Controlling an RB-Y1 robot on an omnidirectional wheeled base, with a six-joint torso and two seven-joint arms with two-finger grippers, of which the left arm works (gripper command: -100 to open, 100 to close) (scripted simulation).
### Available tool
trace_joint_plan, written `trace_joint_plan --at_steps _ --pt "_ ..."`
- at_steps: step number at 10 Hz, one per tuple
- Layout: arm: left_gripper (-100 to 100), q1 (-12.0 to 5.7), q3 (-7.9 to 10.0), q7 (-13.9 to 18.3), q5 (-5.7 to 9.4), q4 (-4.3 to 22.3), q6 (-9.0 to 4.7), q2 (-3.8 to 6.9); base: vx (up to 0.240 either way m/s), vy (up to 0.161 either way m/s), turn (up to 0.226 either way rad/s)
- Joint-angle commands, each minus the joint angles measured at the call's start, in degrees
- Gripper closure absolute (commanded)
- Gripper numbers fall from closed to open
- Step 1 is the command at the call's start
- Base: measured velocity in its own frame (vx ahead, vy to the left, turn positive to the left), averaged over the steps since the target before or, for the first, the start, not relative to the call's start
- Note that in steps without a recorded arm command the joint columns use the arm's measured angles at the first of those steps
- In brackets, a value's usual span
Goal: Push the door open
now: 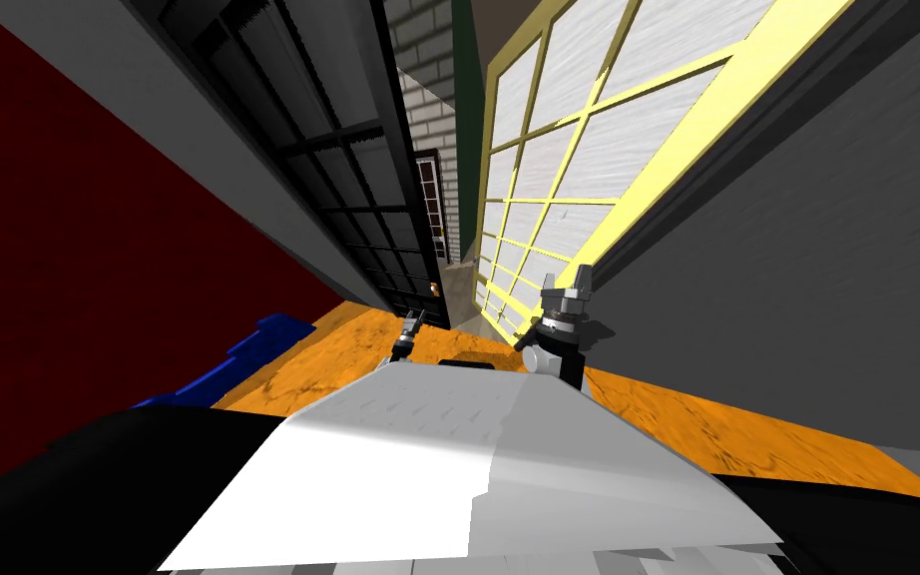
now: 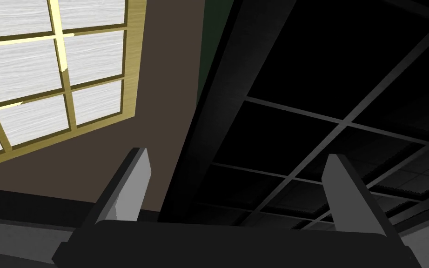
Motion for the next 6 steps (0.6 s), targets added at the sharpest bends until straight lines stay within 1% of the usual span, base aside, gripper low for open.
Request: trace_joint_plan --at_steps 1,6 --pt "-100 -0.46 -0.20 -1.9 -0.10 2.4 -0.87 0.22 0.091 0.041 -0.068" --pt "-100 -1.76 -0.69 -6.6 -0.31 8.7 -2.75 1.16 0.090 0.038 -0.064"
